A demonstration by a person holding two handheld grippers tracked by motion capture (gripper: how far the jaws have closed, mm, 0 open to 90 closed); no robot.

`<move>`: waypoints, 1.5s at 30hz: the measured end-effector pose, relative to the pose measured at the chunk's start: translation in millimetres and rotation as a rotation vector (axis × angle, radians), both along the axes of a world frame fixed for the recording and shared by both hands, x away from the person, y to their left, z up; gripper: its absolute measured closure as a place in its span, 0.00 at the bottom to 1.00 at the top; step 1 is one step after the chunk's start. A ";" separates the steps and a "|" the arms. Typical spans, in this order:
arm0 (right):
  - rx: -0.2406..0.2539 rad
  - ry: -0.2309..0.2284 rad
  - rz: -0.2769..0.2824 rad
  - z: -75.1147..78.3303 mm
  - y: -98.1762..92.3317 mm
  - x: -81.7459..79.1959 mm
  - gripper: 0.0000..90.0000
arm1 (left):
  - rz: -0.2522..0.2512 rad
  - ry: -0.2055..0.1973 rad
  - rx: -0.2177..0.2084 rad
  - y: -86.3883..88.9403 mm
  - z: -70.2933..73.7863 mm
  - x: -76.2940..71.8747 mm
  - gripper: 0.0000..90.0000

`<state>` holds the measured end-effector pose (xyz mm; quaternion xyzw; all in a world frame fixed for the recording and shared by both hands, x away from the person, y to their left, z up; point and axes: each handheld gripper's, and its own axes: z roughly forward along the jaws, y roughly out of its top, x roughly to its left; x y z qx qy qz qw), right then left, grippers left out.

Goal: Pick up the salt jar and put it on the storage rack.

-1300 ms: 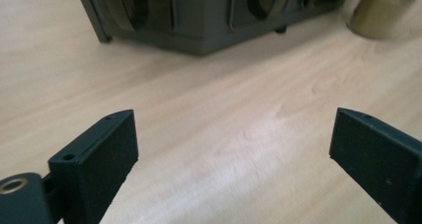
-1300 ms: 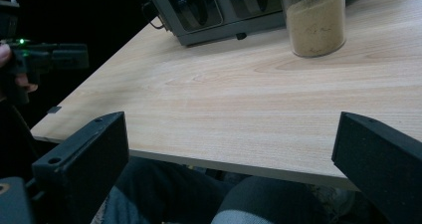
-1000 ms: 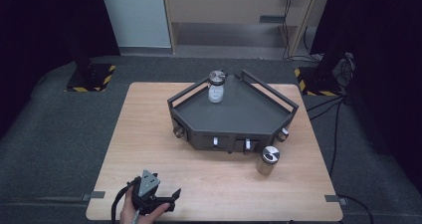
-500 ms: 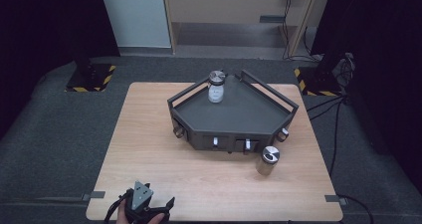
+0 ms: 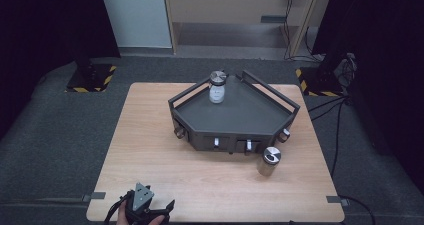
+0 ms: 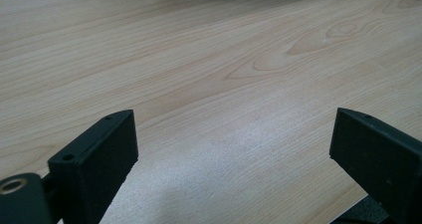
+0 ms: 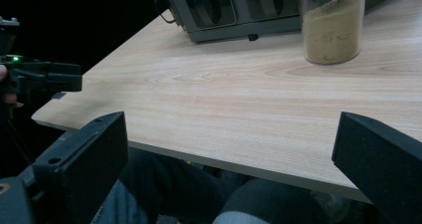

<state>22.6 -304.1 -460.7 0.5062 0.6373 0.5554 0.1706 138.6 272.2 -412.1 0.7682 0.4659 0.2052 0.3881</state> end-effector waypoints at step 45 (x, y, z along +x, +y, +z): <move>-0.051 0.013 -0.065 3.8 5.5 -2.1 0.02 | 0.015 -0.006 0.003 2.1 -2.1 -0.1 0.04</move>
